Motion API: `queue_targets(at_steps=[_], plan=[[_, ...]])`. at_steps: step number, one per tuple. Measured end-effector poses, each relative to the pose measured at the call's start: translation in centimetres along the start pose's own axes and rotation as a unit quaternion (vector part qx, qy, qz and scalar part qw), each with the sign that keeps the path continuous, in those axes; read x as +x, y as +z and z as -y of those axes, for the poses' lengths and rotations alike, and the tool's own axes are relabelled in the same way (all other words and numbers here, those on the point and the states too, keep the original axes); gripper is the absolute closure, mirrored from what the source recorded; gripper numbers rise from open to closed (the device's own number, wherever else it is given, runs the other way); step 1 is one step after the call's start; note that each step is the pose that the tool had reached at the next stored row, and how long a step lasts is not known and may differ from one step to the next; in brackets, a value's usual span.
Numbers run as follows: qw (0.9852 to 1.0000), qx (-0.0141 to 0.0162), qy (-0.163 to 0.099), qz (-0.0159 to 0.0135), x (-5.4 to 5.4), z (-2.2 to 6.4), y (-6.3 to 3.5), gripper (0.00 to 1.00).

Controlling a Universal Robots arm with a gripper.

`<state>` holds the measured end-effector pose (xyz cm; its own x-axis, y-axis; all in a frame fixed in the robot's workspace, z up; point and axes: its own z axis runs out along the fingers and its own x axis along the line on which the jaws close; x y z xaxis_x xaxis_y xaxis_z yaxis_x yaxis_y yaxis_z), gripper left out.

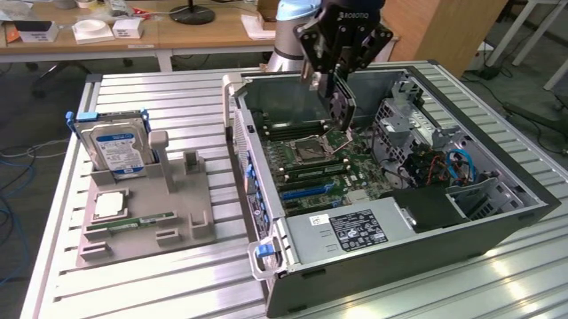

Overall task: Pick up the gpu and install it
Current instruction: 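Pick up the gpu and move the gpu toward the slot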

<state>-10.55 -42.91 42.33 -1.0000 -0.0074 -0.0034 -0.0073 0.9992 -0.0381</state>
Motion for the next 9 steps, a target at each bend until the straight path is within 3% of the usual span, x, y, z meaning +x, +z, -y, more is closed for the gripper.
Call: queue_targets(at_steps=[9], plan=[[1.0000, 0.0000, 0.000, 0.0000, -0.78, 0.00, 0.00, 0.73]])
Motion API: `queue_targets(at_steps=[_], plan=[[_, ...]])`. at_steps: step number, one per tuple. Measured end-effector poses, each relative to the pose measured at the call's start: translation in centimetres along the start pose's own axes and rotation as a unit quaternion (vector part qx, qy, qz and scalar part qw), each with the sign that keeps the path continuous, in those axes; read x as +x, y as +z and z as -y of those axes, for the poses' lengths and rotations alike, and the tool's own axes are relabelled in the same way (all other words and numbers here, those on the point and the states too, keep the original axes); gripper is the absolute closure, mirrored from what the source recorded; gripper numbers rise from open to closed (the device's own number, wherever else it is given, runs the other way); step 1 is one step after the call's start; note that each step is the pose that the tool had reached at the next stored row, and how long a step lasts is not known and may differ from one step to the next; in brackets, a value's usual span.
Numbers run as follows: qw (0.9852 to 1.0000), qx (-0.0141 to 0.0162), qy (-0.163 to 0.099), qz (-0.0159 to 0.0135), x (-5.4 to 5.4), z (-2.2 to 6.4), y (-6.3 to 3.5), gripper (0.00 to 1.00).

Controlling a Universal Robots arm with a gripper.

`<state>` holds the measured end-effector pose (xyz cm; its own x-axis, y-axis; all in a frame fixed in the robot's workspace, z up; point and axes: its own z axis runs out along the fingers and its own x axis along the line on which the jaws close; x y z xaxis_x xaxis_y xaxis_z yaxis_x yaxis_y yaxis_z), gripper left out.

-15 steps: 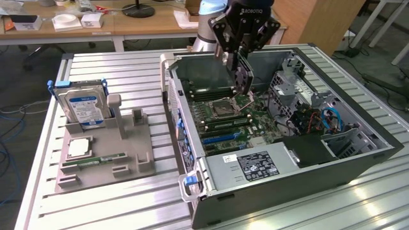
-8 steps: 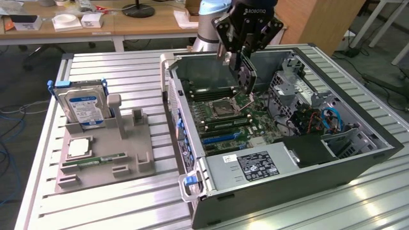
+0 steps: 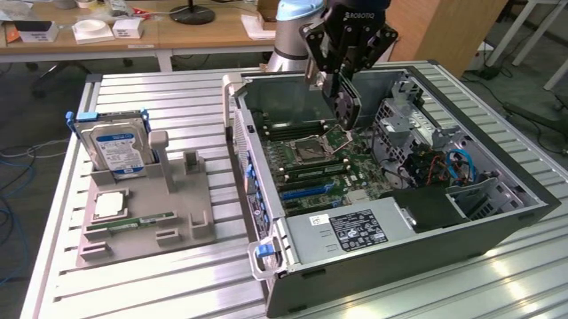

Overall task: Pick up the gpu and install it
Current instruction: 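Pick up the gpu and move the gpu toward the slot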

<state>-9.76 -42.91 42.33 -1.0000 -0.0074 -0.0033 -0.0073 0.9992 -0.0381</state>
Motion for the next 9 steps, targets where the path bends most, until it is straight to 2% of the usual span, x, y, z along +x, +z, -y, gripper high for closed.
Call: queue_targets(at_steps=[9], plan=[[1.0000, 0.0000, 0.000, 0.0000, -0.86, 0.01, 0.01, 0.73]])
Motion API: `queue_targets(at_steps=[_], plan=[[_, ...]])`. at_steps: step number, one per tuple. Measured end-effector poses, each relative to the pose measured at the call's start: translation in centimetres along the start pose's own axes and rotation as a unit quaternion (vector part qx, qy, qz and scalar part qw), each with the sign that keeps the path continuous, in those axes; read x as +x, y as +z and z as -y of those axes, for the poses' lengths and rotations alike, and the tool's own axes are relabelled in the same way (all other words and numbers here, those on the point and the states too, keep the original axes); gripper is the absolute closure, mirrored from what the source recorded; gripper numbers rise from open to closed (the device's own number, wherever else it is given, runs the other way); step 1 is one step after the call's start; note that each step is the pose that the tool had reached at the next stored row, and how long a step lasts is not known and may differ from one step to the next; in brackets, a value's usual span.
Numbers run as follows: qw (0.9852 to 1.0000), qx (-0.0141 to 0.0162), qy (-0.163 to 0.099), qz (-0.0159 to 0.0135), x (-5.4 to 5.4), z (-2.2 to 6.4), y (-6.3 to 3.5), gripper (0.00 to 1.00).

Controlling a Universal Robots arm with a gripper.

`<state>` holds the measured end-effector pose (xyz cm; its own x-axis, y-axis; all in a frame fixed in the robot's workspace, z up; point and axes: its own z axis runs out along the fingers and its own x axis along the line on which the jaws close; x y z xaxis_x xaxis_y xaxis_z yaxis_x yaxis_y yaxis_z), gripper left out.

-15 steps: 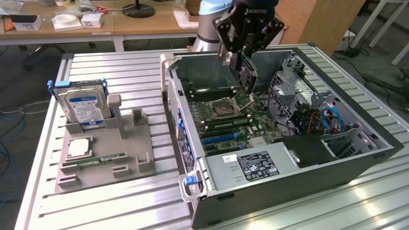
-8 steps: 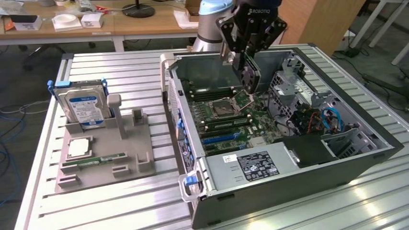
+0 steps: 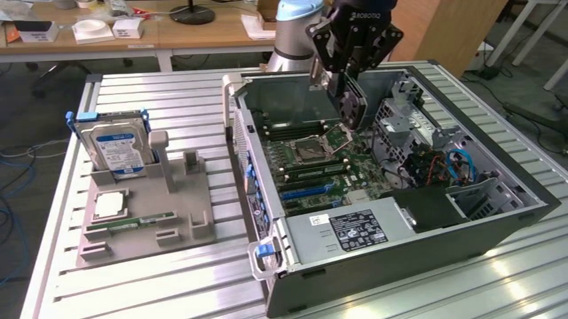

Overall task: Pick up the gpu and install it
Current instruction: 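Pick up the gpu and move the gpu toward the slot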

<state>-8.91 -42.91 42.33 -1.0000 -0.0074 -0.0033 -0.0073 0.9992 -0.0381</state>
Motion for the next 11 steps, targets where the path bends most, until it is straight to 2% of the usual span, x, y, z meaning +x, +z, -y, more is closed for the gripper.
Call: queue_targets(at_steps=[11], plan=[[1.0000, 0.0000, 0.000, 0.0000, -1.05, 0.01, 0.00, 0.73]])
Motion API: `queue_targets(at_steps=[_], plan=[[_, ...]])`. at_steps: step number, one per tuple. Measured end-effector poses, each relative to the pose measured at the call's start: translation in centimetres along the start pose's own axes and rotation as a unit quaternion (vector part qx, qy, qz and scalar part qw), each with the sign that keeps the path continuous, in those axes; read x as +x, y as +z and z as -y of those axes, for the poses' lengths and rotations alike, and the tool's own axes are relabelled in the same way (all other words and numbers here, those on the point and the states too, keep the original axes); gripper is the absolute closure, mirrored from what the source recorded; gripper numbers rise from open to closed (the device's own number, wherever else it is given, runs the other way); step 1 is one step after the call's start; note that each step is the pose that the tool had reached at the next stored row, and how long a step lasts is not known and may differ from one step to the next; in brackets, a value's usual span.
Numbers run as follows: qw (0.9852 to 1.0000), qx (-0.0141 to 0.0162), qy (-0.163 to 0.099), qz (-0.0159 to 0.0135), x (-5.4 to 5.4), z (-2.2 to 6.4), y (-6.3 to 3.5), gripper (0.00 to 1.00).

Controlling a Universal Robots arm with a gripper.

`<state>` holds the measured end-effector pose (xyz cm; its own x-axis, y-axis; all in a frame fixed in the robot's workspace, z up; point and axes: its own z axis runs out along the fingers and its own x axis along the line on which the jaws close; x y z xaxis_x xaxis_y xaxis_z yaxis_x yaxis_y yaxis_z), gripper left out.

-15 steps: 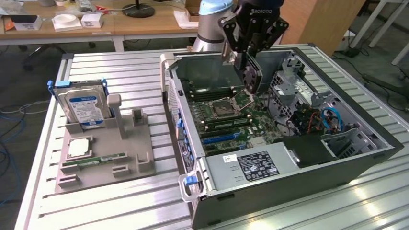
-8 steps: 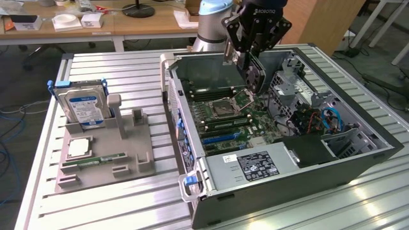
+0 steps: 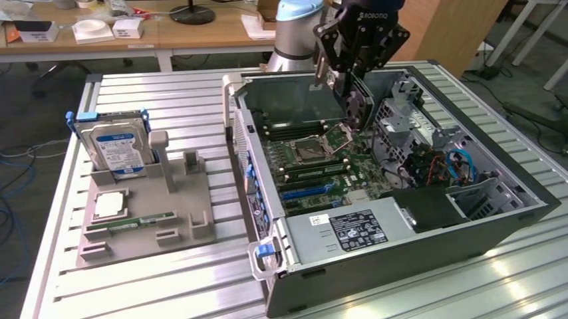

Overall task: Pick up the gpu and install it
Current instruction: 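Pick up the gpu and move the gpu toward the slot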

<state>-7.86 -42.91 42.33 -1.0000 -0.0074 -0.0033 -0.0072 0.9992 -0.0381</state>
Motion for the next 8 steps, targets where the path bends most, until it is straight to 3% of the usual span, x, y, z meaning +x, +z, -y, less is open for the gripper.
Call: queue_targets(at_steps=[8], plan=[[1.0000, 0.0000, 0.000, 0.0000, -0.79, 0.01, 0.01, 0.73]])
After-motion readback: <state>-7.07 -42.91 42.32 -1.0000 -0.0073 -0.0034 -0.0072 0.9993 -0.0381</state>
